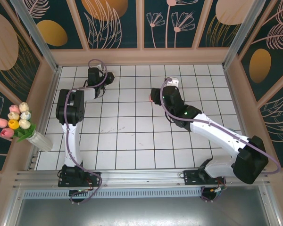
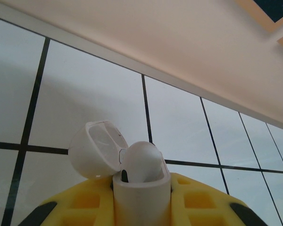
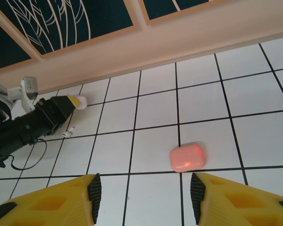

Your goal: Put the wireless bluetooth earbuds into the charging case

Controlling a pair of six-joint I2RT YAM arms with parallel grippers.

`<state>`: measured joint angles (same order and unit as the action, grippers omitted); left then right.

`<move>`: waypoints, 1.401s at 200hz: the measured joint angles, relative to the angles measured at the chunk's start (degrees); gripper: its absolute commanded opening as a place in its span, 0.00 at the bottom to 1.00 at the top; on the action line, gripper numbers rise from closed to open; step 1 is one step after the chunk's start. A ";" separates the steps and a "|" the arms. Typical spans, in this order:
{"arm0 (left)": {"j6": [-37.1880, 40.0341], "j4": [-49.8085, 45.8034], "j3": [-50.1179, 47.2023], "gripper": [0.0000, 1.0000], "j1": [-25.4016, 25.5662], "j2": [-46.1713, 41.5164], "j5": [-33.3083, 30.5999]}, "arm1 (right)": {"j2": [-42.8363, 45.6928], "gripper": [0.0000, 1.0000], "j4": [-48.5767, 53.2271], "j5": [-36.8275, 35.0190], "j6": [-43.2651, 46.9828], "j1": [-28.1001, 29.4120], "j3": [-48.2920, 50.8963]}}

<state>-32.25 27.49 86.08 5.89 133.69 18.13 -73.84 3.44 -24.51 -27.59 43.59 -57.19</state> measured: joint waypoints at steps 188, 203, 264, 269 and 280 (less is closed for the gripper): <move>-4.13 -0.66 -1.14 0.00 0.00 1.31 3.89 | 4.28 0.56 0.63 -1.01 0.02 -0.07 0.17; -4.44 0.48 -1.90 0.00 0.00 1.25 4.31 | 4.31 0.56 0.63 -0.98 0.02 -0.07 0.17; -6.47 4.35 -7.93 0.00 0.04 -1.11 6.34 | 5.70 0.56 0.63 -1.01 0.02 -0.07 0.17; -6.64 4.46 -8.48 0.00 0.04 -1.42 6.49 | 5.84 0.56 0.63 -0.98 0.02 -0.11 0.17; -6.88 4.87 -9.68 0.00 0.04 -2.12 6.75 | 5.99 0.56 0.61 -0.98 0.02 -0.11 0.17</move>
<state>-39.13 32.36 76.40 5.93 131.57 24.88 -67.85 4.05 -25.50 -27.57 43.48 -57.01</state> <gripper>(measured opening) 0.247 0.557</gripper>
